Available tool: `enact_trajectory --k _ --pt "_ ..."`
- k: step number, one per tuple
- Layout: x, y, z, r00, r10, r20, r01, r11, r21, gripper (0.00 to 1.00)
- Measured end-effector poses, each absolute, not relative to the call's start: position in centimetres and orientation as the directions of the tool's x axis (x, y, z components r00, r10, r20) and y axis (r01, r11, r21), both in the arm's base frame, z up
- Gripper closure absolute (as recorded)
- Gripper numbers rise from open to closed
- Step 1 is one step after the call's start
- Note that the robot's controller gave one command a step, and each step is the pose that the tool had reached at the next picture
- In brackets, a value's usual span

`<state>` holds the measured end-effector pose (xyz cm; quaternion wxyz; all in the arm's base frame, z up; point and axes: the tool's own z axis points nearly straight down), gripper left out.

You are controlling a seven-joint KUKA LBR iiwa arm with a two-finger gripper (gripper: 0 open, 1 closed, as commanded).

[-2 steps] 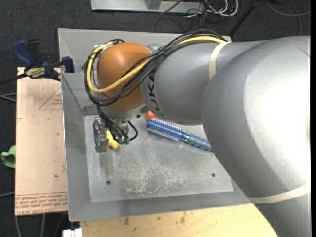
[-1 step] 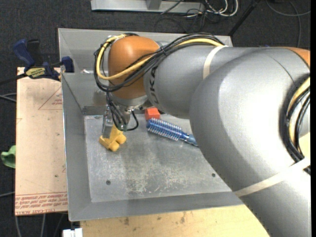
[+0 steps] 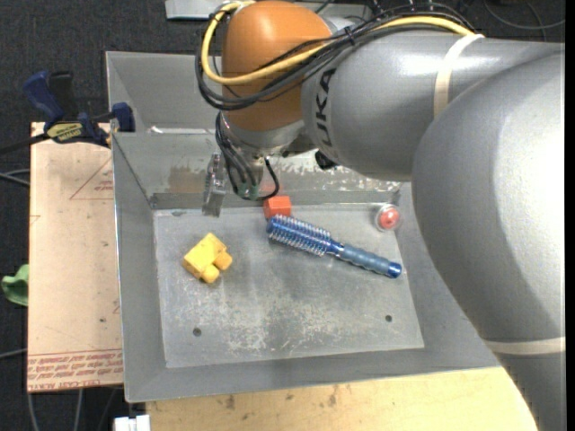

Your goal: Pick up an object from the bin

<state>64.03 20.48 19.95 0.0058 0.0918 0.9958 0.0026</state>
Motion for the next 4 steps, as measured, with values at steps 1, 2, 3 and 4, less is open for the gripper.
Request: enact_trajectory --k 1,2,3,4 --pt "63.8 20.4 19.4 -0.983 0.183 -0.003 0.183 0.983 0.002 0.0" --pt "61.5 20.0 26.3 -0.995 -0.104 -0.008 -0.104 0.995 0.002 0.0" --pt "55.5 17.9 13.6 -0.987 -0.161 0.01 -0.161 0.987 -0.001 0.0" --pt "63.1 12.2 14.7 -0.955 -0.298 -0.008 -0.298 0.955 -0.002 0.0"
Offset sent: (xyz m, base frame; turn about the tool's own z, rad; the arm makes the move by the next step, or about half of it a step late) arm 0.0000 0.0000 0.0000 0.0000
